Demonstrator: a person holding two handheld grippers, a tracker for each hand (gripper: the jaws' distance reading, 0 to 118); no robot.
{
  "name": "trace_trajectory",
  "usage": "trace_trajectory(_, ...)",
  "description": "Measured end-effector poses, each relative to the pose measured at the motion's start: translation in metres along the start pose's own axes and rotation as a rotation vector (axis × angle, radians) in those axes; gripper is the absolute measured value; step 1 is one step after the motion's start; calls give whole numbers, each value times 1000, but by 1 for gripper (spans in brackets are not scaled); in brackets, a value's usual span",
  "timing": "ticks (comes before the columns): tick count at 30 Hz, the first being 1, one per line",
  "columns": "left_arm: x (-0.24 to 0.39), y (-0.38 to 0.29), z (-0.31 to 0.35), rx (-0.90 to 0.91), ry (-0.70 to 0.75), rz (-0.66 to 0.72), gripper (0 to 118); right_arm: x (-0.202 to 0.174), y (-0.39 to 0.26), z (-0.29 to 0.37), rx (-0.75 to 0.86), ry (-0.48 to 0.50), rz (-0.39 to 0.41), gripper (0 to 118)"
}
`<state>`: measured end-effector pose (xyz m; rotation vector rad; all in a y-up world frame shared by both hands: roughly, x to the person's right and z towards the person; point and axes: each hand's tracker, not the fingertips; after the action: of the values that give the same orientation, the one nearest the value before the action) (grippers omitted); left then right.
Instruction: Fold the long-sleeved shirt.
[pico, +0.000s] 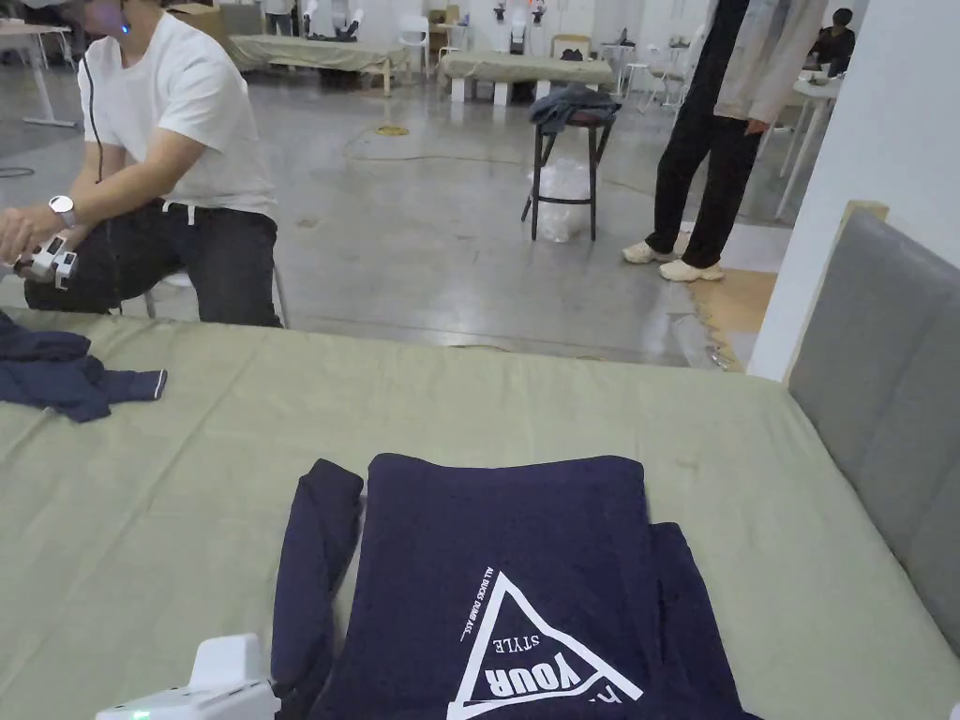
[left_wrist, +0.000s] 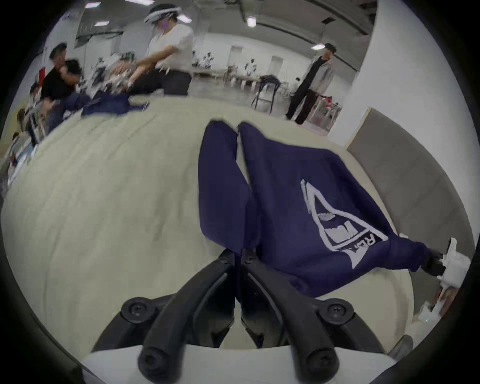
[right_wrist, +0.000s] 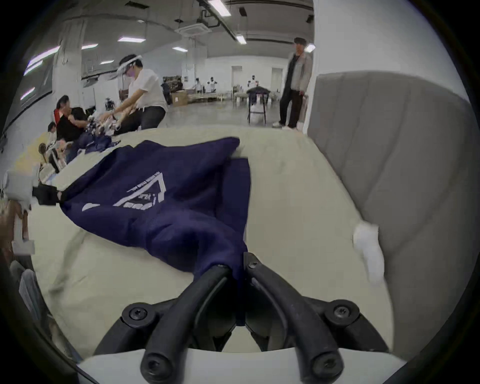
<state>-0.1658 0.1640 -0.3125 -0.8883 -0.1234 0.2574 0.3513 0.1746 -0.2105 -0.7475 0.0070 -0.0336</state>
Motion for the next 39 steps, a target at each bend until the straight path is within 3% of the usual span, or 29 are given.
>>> trace_trajectory(9, -10, -61, 11, -2, -2, 108, 8, 7, -68, 9, -33, -1, -57, 5)
trace_trajectory(10, -11, -60, 11, 3, -21, 147, 10, 7, -68, 5, -43, -4, -83, 19)
trace_trajectory(11, -10, -58, 12, 8, -26, 157, 21, 6, -66, 5, -75, -18, -99, 48)
trace_trajectory(12, -10, -54, 15, 12, -17, 159, 49, 6, -65, 7, -98, -80, -91, 93)
trace_trajectory(13, -9, -51, 20, 23, 5, 148, 79, 8, -63, 12, -123, -122, -82, 114)
trace_trajectory(14, -10, -48, 27, 32, 8, 130, 103, 10, -62, 21, -121, -108, -51, 118)
trace_trajectory(15, -11, -46, 36, 55, 10, 119, 110, 13, -60, 38, -62, -93, -30, 118)
trace_trajectory(17, -15, -37, 67, 168, 18, 89, 107, 13, -56, 68, -43, -101, -32, 118)
trace_trajectory(21, -15, -31, 107, 226, 88, 35, 109, 1, -48, 122, 128, -214, 20, 118)
trace_trajectory(22, -15, -28, 116, 229, 78, 28, 106, -4, -45, 131, 163, -213, 23, 112)
trace_trajectory(24, -13, -33, 127, 244, 66, 40, 85, -18, -40, 144, 245, -186, 12, 65)
trace_trajectory(25, -12, -32, 131, 278, 36, 51, 79, -26, -38, 147, 279, -162, 5, 51)
trace_trajectory(26, -11, -31, 133, 280, 24, 48, 79, -33, -36, 146, 305, -148, 6, 51)
trace_trajectory(27, -10, -30, 131, 275, 25, 49, 39, -41, -34, 145, 330, -167, 13, 0)
trace_trajectory(28, -6, -37, 125, 275, 54, 63, 9, -45, -29, 144, 344, -163, 10, 0)
trace_trajectory(30, -8, -37, 122, 250, 32, 73, 5, -53, -22, 139, 338, -62, -17, 0)
trace_trajectory(33, -11, -42, 99, 179, -11, 149, 9, -72, -19, 130, 339, -52, 0, 0)
trace_trajectory(34, -14, -42, 88, 146, -17, 169, 24, -75, -17, 128, 333, -31, 0, 0)
trace_trajectory(35, -16, -42, 76, 121, -19, 172, 51, -85, -19, 124, 329, -16, 3, 0)
trace_trajectory(36, -20, -45, 61, 71, -13, 191, 93, -89, -18, 121, 324, -6, 5, 0)
trace_trajectory(37, -22, -45, 44, 19, 7, 205, 109, -92, -17, 119, 319, 0, 9, 0)
trace_trajectory(38, -27, -46, 32, 6, 11, 239, 110, -95, -16, 116, 310, 18, 14, 0)
trace_trajectory(39, -31, -44, 22, 8, -22, 277, 102, -102, -20, 110, 305, 26, 19, 0)
